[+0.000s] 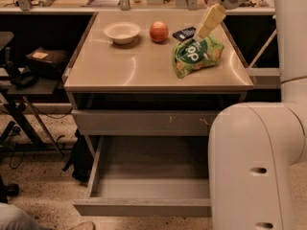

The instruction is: Place green rice chip bag into middle drawer

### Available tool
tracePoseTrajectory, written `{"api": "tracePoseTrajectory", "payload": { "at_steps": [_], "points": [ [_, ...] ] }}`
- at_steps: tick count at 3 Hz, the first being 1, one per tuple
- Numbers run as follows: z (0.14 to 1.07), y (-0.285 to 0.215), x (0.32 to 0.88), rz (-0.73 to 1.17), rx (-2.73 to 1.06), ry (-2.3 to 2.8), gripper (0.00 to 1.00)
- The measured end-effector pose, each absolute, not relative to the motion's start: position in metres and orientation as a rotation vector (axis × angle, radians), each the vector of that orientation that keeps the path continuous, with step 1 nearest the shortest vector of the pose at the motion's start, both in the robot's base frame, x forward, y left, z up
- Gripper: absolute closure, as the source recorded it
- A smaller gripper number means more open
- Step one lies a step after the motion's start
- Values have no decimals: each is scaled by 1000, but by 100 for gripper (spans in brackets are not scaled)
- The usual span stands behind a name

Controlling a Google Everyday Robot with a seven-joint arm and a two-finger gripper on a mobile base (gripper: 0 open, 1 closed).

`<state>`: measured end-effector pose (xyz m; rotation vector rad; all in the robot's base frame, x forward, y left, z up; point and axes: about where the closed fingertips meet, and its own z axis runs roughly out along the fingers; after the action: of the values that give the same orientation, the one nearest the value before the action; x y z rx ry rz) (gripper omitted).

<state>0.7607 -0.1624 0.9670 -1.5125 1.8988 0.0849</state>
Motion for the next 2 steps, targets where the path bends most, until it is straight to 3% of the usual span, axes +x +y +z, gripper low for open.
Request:
{"api": "tracePoseTrajectory", "payload": {
  "at_steps": [2],
  "points": [
    [857, -207, 793, 88, -1447, 2109, 0]
  ]
}}
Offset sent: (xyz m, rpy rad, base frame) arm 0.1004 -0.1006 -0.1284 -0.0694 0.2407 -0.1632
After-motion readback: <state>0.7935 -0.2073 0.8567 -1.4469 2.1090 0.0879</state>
